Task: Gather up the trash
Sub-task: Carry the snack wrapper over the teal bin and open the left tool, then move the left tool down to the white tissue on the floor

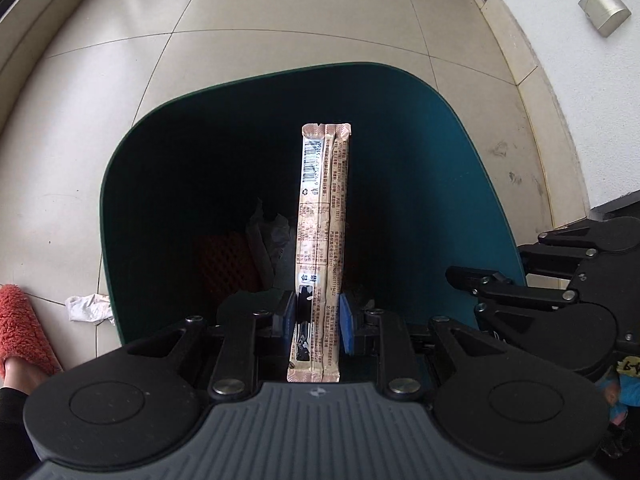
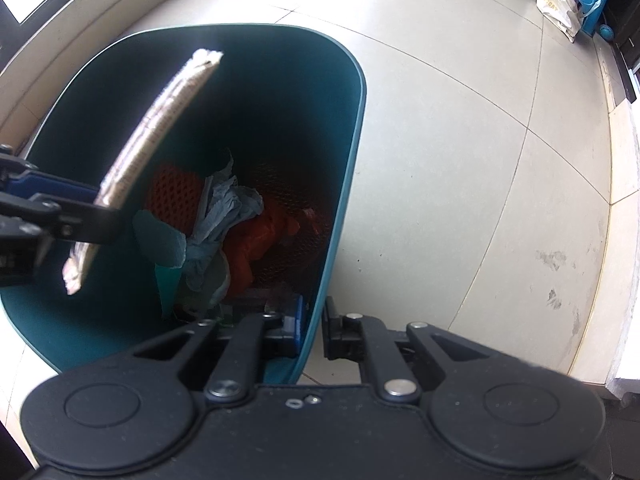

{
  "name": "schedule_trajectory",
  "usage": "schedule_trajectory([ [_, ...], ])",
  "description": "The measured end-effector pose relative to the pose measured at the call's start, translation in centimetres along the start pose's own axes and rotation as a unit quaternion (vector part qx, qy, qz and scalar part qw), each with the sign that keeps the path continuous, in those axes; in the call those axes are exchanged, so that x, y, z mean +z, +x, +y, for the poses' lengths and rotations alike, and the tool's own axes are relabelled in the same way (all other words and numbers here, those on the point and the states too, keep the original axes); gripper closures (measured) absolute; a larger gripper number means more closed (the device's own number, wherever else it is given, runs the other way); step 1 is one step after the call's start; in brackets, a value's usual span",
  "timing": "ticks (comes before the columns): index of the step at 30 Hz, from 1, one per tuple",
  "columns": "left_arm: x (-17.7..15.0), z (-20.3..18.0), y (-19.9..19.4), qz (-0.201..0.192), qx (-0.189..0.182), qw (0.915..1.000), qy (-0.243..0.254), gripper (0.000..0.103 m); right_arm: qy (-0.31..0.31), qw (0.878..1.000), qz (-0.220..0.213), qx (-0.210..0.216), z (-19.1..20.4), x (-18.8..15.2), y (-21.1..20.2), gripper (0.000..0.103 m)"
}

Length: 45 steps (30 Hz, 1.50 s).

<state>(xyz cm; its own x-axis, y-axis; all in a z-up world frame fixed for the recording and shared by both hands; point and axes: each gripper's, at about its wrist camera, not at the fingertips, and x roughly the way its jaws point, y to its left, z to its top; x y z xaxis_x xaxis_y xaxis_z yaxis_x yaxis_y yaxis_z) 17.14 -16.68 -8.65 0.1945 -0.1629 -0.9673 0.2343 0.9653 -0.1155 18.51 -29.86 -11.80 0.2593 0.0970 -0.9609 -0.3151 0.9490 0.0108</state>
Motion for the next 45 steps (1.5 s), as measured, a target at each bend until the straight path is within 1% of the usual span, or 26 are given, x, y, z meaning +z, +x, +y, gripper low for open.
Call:
schedule_trajectory([
  [2, 0.2, 0.0, 1.1, 0.008, 0.008, 0.9999, -0.002, 0.081, 0.000, 1.000, 0.000, 0.001, -0.1, 0.0, 0.0, 0.095],
  [5, 0.1, 0.3, 2.0, 0.012, 0.002, 0.9999, -0.007, 0.080, 0.001, 1.000, 0.000, 0.003, -0.3, 0.2, -0.1, 0.095],
  [9, 0.0, 0.9, 1.9, 0.014, -0.017, 0.9997, -0.009, 0.079, 0.001, 1.000, 0.000, 0.004, -0.4, 0.4, -0.1, 0.095],
  [11, -0.1, 0.9, 1.7, 0.009, -0.018, 0.9998, -0.007, 0.076, 0.003, 1.000, 0.001, 0.005, -0.4, 0.4, -0.1, 0.095],
  [14, -0.8, 1.1, 0.5, -0.003, -0.023, 0.9997, -0.001, 0.061, 0.003, 1.000, 0.001, 0.005, -0.7, 0.3, -0.3, 0.095],
  [15, -1.1, 1.2, 0.0, -0.012, -0.026, 0.9996, 0.000, 0.048, 0.003, 1.000, 0.001, 0.005, -0.7, 0.4, -0.3, 0.095],
  [16, -1.4, 1.4, -0.7, -0.022, -0.029, 0.9994, 0.000, 0.038, 0.003, 1.000, 0.001, 0.005, -0.7, 0.3, -0.3, 0.095],
  [17, -1.7, 1.6, -1.5, -0.033, -0.031, 0.9990, 0.000, 0.036, 0.004, 1.000, 0.002, 0.005, -0.7, 0.3, -0.3, 0.095],
  [20, -2.5, 2.7, -3.4, -0.046, -0.039, 0.9982, -0.008, 0.036, 0.005, 1.000, 0.002, 0.005, -0.7, 0.4, -0.3, 0.094],
  [24, -3.4, 5.0, -5.8, -0.062, -0.052, 0.9960, -0.038, 0.036, 0.007, 1.000, 0.003, 0.005, -0.7, 0.4, -0.2, 0.094],
  [27, -4.2, 7.0, -7.1, -0.079, -0.047, 0.9934, -0.068, 0.029, 0.008, 1.000, 0.004, 0.006, -0.7, 0.4, -0.1, 0.094],
  [28, -4.4, 7.7, -7.4, -0.084, -0.044, 0.9926, -0.077, 0.028, 0.009, 1.000, 0.004, 0.006, -0.8, 0.4, -0.1, 0.094],
  [31, -5.2, 10.9, -7.8, -0.098, -0.029, 0.9882, -0.114, 0.028, 0.012, 1.000, 0.006, 0.007, -0.9, 0.5, -0.1, 0.094],
  [33, -5.7, 13.2, -7.7, -0.105, -0.013, 0.9837, -0.145, 0.027, 0.014, 1.000, 0.007, 0.006, -0.9, 0.6, -0.2, 0.095],
  [35, -6.1, 15.3, -7.1, -0.113, 0.014, 0.9789, -0.169, 0.027, 0.013, 1.000, 0.008, 0.004, -0.9, 0.7, -0.1, 0.095],
  [36, -6.2, 16.4, -6.5, -0.112, 0.028, 0.9761, -0.184, 0.024, 0.014, 1.000, 0.008, 0.005, -0.9, 0.7, -0.1, 0.095],
  [37, -6.3, 17.4, -5.8, -0.108, 0.034, 0.9738, -0.197, 0.024, 0.016, 1.000, 0.009, 0.005, -0.9, 0.8, -0.1, 0.095],
  [41, -6.3, 21.5, -1.6, -0.069, 0.048, 0.9619, -0.260, 0.024, 0.022, 1.000, 0.010, 0.006, -1.1, 1.1, 0.0, 0.095],
  [43, -6.3, 23.0, 0.9, -0.043, 0.043, 0.9572, -0.283, 0.024, 0.020, 1.000, 0.010, 0.002, -1.1, 1.2, 0.0, 0.095],
  [45, -6.4, 24.2, 3.2, -0.019, 0.046, 0.9528, -0.299, 0.024, 0.018, 1.000, 0.010, -0.001, -1.0, 1.2, 0.0, 0.095],
])
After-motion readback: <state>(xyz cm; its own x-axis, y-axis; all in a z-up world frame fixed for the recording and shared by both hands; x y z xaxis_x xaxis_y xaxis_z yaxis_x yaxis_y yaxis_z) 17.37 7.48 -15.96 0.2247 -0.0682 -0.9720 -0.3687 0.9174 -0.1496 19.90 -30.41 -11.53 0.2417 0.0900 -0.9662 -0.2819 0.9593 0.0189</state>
